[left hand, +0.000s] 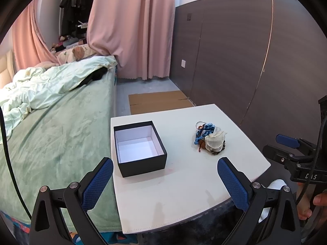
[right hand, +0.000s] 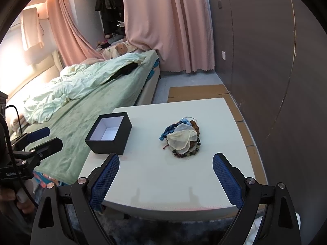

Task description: Organize jewelry

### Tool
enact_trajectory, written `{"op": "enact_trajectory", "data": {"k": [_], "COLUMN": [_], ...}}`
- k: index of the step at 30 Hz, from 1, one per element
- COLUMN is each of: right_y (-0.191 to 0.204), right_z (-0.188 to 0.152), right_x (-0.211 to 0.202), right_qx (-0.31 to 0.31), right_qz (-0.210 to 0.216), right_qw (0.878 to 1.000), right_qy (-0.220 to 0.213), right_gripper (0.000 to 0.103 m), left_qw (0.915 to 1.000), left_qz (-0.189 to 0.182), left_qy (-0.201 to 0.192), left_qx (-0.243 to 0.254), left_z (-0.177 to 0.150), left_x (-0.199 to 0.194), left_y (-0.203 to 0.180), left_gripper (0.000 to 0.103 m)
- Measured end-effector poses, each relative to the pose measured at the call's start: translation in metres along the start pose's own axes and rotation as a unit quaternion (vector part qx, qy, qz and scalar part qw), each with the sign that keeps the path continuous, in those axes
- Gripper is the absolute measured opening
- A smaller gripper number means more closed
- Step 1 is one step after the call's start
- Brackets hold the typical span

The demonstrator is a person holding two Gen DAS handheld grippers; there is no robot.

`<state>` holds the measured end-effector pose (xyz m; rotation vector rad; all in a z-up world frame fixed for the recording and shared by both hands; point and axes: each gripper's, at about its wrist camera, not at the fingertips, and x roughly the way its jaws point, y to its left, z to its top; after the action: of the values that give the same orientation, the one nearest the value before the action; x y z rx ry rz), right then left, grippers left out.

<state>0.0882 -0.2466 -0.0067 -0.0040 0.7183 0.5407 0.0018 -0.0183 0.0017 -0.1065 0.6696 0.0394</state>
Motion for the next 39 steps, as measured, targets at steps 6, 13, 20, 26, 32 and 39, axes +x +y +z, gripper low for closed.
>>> {"op": "enact_trajectory", "data": {"k": [6,13,20,26,32,39], "right_y": [-0.001,0.000,0.010,-0.001,-0.020,-0.051], "right_z": [0.000,0.000,-0.001,0.002,0.005,0.007], "right_x": [0.000,0.002,-0.001,-0.004,-0.006,0.000], "right_qx": [0.001,-0.001,-0.015,0.003,0.042,0.097], "right_qz": [-0.001,-0.020,-0.019,-0.017,-0.008,0.004], "right_qw": [1.000,1.000,1.000,1.000,0.999,0.995], "right_qy": [0.001,0.006,-0.002,-0.008,-0.009,0.000], "right_gripper": [0.093,0.093,0.093,0.093,0.093,0.093], "left_qw": [0.9999,0.9998,0.9997,0.9996,0.9996,0.9986], "left_qz": [-0.010,-0.017,-0.022,-0.028,-0.025,-0.037], "left_qy": [-0.006,-0.010,-0.002,0.004,0.009,0.031], "left_qx": [-0.002,-0.006,0.003,0.001,0.007,0.022], "left_z": [0.001,0.002,0.000,0.004,0.015,0.031], "left_x": [0.001,-0.001,-0.001,0.008,0.014,0.030], "left_y": [-0.003,-0.003,-0.008,-0.017,-0.024,-0.038], "left_gripper": [0.102,0.102,0.102,0.102,0.102,0.102]}}
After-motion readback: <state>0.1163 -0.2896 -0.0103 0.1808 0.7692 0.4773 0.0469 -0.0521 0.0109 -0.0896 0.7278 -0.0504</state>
